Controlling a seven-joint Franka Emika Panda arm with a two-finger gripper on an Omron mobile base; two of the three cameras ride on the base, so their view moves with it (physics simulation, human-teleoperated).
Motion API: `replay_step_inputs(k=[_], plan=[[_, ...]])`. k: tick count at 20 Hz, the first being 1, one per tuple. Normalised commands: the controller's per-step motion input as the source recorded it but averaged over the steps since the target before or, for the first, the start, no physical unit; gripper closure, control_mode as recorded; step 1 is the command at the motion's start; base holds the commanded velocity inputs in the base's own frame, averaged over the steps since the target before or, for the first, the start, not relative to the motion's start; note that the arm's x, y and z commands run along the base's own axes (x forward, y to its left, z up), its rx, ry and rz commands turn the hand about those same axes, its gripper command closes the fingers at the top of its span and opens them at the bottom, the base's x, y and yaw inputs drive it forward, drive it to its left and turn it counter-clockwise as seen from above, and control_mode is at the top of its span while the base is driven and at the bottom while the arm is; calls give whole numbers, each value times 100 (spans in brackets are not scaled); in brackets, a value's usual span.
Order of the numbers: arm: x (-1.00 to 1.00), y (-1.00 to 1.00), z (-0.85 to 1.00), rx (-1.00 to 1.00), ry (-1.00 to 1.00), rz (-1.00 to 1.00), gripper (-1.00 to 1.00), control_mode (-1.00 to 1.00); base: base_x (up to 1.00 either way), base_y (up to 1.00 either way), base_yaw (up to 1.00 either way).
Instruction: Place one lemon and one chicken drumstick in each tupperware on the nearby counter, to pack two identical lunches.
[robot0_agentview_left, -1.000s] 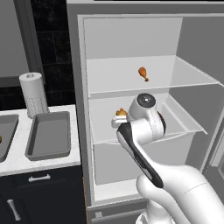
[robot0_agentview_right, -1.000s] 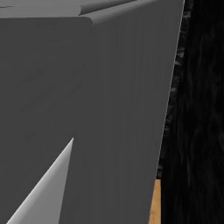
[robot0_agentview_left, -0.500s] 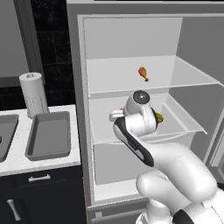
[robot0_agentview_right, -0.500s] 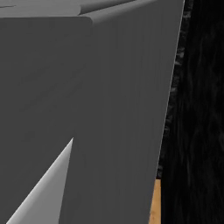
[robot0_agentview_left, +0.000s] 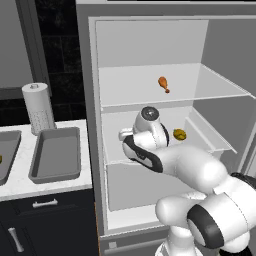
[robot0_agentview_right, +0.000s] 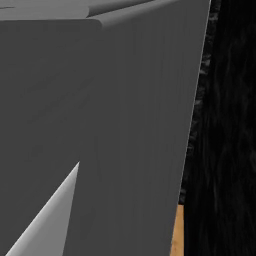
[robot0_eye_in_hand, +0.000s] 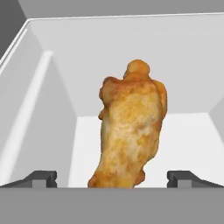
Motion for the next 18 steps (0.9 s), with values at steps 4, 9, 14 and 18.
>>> replay_step_inputs(k=[4, 9, 14, 18], plan=[[45, 10, -15, 0, 0, 0, -100, -100, 0, 0, 0], [36, 6, -8, -1, 1, 0, -100, -100, 0, 0, 0], [5, -5, -67, 0, 6, 0, 100, -100, 0, 0, 0], [1, -2, -11, 0, -2, 0, 100, -100, 0, 0, 0]])
